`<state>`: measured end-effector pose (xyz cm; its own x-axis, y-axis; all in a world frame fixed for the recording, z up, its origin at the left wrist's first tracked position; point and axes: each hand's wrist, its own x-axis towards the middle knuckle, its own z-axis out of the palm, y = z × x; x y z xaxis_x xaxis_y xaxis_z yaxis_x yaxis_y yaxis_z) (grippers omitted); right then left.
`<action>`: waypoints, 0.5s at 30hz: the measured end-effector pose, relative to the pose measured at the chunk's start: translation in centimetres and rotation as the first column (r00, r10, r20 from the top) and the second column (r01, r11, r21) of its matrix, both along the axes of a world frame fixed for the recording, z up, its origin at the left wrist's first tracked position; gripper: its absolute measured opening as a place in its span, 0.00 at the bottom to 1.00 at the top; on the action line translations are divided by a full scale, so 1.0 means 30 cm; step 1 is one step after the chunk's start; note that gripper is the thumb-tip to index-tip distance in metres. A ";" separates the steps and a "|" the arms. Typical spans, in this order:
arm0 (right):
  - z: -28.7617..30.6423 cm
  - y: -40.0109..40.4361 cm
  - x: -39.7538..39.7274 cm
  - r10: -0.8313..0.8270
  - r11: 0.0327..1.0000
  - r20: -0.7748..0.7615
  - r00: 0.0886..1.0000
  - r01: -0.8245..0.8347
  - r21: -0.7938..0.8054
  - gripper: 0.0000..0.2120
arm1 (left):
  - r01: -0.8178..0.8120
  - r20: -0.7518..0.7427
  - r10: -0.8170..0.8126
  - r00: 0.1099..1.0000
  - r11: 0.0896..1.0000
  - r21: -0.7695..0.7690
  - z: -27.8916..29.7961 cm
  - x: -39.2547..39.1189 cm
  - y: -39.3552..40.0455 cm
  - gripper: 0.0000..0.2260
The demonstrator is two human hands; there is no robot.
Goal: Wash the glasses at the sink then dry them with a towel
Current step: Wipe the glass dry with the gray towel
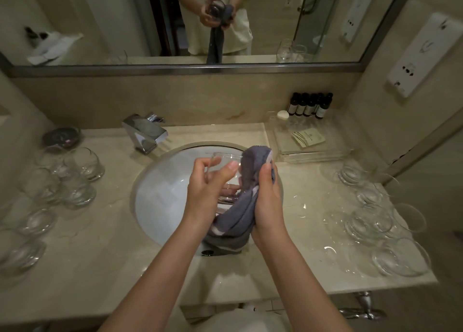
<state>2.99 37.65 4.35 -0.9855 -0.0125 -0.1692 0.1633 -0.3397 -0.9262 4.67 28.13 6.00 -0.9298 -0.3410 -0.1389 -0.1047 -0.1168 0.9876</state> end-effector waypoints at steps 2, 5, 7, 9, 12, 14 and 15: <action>-0.004 0.010 -0.010 -0.001 0.996 0.085 0.996 0.009 -0.086 0.28 | 0.055 -0.026 -0.055 0.998 0.999 -0.003 0.008 -0.010 0.007 0.20; -0.012 0.015 -0.004 -0.020 0.998 0.098 0.995 0.026 -0.061 0.28 | 0.085 0.016 -0.084 0.996 0.994 -0.069 0.006 -0.012 0.020 0.26; -0.012 0.019 0.001 -0.028 0.999 0.040 0.999 0.027 0.023 0.24 | 0.010 0.013 -0.009 1.000 0.995 -0.101 0.002 0.001 0.033 0.29; -0.013 0.023 0.007 -0.019 0.993 -0.030 0.999 0.022 0.113 0.26 | -0.109 -0.024 0.107 0.994 0.980 -0.165 0.003 0.016 0.048 0.28; -0.011 0.030 0.016 -0.026 0.988 -0.106 0.994 0.042 0.149 0.29 | -0.142 -0.072 0.127 0.989 0.951 -0.275 0.020 0.023 0.066 0.21; 0.003 0.033 0.015 -0.022 0.991 -0.134 0.991 0.039 0.128 0.28 | -0.103 -0.074 0.085 0.994 0.955 -0.277 0.026 0.024 0.074 0.23; 0.012 0.033 0.014 -0.013 0.994 -0.141 0.990 0.029 0.108 0.28 | -0.086 -0.060 0.075 0.995 0.973 -0.213 0.028 0.023 0.073 0.24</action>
<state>3.41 38.65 4.70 -0.9994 0.0196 -0.0285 0.0230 -0.2374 -0.9711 5.36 30.31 6.84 -0.9020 -0.4317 -0.0065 -0.0519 0.0934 0.9943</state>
